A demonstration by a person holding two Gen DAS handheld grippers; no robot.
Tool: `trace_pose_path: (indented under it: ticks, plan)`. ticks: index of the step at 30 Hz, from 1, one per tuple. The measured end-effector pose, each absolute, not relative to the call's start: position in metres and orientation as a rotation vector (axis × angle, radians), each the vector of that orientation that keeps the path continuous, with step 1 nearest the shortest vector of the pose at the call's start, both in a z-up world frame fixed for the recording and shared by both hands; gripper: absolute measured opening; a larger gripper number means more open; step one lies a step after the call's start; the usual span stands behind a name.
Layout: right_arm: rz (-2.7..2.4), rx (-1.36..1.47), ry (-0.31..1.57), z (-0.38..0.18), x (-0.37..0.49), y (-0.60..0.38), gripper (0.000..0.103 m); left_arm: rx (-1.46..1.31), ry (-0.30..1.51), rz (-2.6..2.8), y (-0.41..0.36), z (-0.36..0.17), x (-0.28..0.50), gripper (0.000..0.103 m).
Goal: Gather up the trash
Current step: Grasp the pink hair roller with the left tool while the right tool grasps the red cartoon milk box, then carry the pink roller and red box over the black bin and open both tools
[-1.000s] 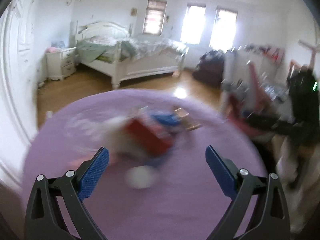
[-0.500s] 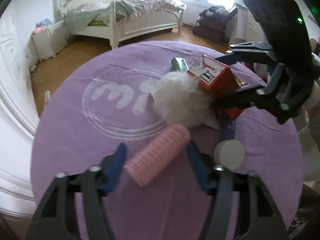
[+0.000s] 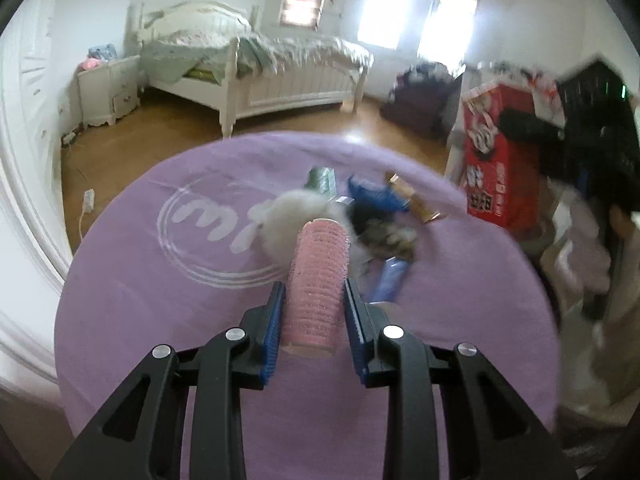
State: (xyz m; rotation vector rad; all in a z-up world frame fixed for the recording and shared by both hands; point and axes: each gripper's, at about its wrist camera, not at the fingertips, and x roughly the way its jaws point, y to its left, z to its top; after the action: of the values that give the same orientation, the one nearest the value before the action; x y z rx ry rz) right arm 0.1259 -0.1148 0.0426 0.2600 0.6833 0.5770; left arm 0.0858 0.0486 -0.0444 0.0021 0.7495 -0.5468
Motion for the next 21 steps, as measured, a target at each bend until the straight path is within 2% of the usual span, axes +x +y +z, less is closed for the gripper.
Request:
trace_pose_path:
  ticks: [5, 10, 21]
  plan:
    - [0.445, 0.457, 0.585, 0.055, 0.061, -0.168, 0.056, -0.081, 0.680, -0.593, 0.021, -0.018, 0.056, 0.029]
    - [0.272, 0.520, 0.504, 0.057, 0.001, -0.214, 0.056, -0.121, 0.614, -0.664, -0.035, 0.000, 0.031, 0.029]
    - [-0.109, 0.655, 0.389, 0.028, -0.123, -0.340, 0.056, -0.162, 0.657, -0.934, -0.202, -0.014, 0.006, 0.029]
